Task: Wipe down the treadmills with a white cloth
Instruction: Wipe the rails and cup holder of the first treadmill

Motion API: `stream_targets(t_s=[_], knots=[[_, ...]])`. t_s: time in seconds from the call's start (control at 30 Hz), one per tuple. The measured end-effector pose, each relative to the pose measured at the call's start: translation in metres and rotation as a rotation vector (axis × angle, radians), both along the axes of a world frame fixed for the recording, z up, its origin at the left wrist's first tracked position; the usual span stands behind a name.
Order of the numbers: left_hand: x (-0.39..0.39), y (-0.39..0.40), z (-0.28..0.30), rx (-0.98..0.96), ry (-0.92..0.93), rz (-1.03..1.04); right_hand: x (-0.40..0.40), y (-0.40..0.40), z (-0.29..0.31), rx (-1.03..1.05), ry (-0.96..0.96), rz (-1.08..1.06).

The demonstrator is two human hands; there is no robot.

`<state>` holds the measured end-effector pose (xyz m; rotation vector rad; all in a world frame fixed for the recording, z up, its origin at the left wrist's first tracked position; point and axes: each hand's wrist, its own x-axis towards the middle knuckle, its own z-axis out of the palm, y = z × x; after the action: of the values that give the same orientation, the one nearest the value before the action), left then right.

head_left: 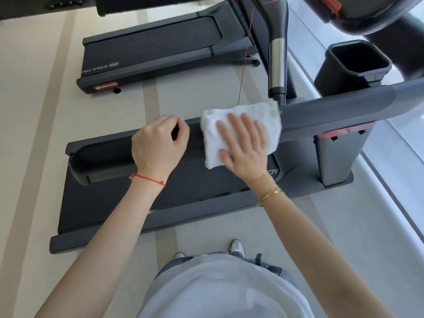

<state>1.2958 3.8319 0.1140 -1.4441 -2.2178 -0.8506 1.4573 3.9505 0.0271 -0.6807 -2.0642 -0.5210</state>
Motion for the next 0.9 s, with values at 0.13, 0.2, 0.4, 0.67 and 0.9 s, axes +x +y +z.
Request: stream_targets(t_s=[0.13, 0.2, 0.4, 0.67, 0.9], knots=[[-0.001, 0.000, -0.001, -0.033, -0.009, 0.040, 0.041, 0.036, 0.005, -0.081, 0.118, -0.096], [0.001, 0.002, -0.001, -0.033, -0.003, 0.055, 0.039, 0.033, 0.009, -0.165, 0.201, -0.112], [0.009, 0.007, 0.001, -0.044, -0.018, 0.054, 0.007, -0.006, 0.013, -0.233, 0.101, -0.011], [0.038, 0.031, 0.008, -0.033, -0.043, 0.046, 0.075, 0.054, 0.019, -0.175, 0.082, -0.055], [0.046, 0.039, 0.001, -0.019, -0.010, 0.097, 0.042, 0.023, 0.017, -0.320, 0.177, -0.054]])
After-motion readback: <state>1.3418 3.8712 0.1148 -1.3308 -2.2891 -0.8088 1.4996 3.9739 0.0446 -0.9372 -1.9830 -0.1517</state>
